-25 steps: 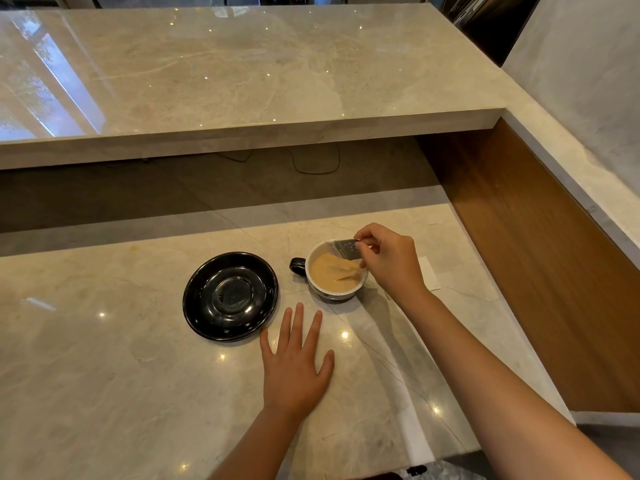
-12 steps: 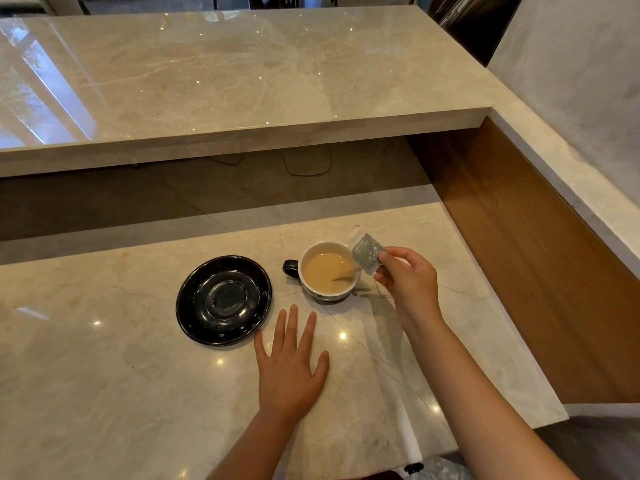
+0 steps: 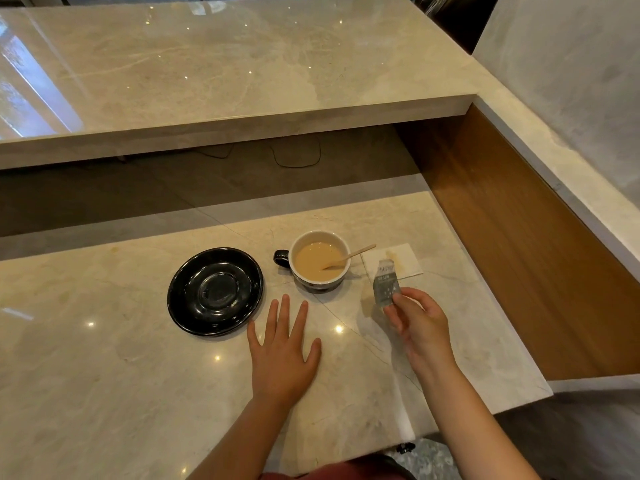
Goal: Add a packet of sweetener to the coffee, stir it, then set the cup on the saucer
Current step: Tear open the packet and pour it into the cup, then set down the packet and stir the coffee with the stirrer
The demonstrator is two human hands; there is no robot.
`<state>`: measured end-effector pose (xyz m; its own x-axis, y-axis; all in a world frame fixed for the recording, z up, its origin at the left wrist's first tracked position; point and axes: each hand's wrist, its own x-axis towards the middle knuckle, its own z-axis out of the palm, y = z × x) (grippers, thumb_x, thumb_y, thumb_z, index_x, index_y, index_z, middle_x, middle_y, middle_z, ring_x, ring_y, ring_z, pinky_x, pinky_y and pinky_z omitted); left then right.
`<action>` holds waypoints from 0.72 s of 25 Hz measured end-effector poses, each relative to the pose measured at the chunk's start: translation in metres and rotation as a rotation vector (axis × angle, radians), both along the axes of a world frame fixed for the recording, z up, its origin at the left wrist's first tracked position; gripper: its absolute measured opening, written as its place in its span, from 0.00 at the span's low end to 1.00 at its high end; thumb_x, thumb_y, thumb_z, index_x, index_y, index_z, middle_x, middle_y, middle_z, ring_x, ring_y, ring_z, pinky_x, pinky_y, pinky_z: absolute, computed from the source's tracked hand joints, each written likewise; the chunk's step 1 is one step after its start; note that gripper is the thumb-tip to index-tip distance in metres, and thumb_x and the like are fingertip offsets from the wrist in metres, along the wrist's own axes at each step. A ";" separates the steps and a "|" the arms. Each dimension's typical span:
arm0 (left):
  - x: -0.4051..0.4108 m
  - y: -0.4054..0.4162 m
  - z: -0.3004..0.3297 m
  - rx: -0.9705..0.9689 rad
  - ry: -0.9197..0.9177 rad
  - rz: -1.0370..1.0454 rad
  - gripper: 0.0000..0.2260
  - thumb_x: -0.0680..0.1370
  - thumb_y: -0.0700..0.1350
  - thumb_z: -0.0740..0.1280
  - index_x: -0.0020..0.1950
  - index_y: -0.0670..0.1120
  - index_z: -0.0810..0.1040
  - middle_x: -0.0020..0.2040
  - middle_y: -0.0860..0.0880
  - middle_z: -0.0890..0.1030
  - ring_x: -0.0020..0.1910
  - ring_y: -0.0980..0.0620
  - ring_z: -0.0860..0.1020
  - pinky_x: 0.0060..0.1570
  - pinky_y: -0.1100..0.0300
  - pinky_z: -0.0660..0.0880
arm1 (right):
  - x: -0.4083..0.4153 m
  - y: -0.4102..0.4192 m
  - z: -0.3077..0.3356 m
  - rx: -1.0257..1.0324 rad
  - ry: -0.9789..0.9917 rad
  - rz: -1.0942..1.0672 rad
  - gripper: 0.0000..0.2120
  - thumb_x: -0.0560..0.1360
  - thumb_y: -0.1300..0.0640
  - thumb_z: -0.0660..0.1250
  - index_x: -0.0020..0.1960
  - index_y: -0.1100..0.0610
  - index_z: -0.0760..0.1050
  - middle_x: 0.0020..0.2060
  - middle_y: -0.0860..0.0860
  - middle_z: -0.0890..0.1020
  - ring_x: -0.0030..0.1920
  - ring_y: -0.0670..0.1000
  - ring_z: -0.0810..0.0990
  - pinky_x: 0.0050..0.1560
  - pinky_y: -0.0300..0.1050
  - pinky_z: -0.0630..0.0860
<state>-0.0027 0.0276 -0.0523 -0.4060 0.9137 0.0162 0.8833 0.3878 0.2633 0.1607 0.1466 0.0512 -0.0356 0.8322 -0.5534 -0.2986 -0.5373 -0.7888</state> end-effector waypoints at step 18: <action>0.000 -0.001 0.002 -0.019 0.009 -0.006 0.28 0.78 0.62 0.47 0.77 0.55 0.50 0.77 0.48 0.48 0.75 0.50 0.41 0.69 0.43 0.36 | 0.032 -0.032 -0.057 0.500 -1.125 0.285 0.05 0.70 0.60 0.70 0.40 0.55 0.73 0.36 0.51 0.79 0.34 0.51 0.76 0.30 0.44 0.71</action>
